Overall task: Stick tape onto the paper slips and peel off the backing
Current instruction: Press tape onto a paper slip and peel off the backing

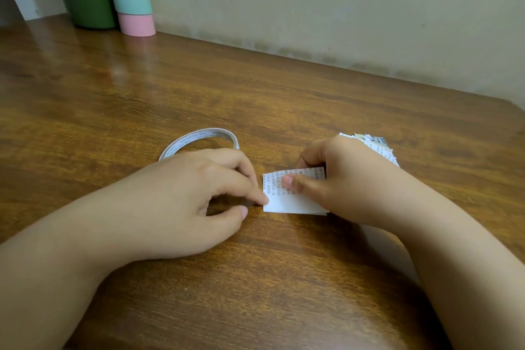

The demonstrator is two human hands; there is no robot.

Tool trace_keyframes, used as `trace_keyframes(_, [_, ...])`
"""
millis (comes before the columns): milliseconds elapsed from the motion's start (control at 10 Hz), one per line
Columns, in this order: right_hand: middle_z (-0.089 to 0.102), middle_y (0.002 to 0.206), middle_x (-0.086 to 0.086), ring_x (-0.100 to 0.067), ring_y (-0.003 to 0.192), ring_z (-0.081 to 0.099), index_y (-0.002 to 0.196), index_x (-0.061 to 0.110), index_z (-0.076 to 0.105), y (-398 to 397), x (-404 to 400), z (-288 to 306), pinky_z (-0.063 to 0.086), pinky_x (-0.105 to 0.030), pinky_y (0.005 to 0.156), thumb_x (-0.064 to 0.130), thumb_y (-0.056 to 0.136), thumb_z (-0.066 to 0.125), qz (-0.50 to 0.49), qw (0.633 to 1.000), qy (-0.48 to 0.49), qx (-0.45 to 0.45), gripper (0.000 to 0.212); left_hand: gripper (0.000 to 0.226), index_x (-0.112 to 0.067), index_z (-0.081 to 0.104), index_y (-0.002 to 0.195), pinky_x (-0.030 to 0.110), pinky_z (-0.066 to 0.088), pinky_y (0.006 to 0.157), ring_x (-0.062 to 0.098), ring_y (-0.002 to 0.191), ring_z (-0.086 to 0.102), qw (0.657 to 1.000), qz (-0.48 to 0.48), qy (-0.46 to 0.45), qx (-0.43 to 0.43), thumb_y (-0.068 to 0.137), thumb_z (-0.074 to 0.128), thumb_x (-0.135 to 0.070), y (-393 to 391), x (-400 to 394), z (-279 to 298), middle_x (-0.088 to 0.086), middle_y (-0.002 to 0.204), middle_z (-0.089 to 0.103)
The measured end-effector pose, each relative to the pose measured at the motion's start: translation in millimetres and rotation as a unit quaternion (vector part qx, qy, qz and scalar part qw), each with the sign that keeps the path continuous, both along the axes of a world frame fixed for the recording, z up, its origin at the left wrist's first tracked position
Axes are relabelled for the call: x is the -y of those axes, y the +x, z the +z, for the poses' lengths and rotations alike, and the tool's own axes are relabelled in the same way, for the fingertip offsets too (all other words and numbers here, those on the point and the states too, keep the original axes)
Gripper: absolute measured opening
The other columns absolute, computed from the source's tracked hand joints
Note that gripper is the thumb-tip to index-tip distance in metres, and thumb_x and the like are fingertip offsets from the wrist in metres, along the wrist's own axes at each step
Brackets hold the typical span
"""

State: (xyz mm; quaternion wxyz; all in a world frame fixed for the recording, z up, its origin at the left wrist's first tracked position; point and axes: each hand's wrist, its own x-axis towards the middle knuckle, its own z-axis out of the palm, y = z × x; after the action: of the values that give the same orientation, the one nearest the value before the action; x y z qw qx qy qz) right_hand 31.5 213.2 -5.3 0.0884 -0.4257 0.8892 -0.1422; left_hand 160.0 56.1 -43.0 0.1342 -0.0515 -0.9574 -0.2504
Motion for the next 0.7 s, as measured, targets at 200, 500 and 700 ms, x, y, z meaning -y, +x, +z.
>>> trace_keyframes(200, [0.053, 0.061, -0.002, -0.011, 0.055, 0.046, 0.070, 0.016, 0.060, 0, 0, -1, 0.035, -0.029, 0.051, 0.044, 0.088, 0.058, 0.005, 1.000, -0.005, -0.006, 0.034, 0.032, -0.031, 0.073, 0.077, -0.009, 0.025, 0.072, -0.029, 0.076, 0.041, 0.999, 0.002, 0.033, -0.001, 0.074, 0.043, -0.041, 2, -9, 0, -0.022, 0.083, 0.060])
trace_keyframes(500, [0.064, 0.067, 0.003, -0.007, 0.057, 0.054, 0.076, 0.021, 0.066, -7, -7, 3, 0.039, -0.021, 0.051, 0.046, 0.085, 0.061, 0.005, 1.000, -0.010, 0.018, 0.027, 0.035, -0.029, 0.072, 0.080, -0.007, 0.029, 0.068, -0.023, 0.075, 0.046, 0.999, -0.008, 0.035, -0.025, 0.073, 0.042, -0.044, -3, -6, -4, -0.018, 0.090, 0.060])
trace_keyframes(700, [0.064, 0.070, 0.015, 0.004, 0.064, 0.058, 0.075, 0.029, 0.069, -15, -13, 7, 0.039, -0.005, 0.047, 0.040, 0.083, 0.068, -0.009, 0.999, -0.003, 0.053, 0.013, 0.033, -0.035, 0.070, 0.088, -0.004, 0.031, 0.069, -0.021, 0.078, 0.048, 1.000, -0.005, 0.012, -0.009, 0.075, 0.043, -0.048, -3, -2, -8, -0.024, 0.094, 0.059])
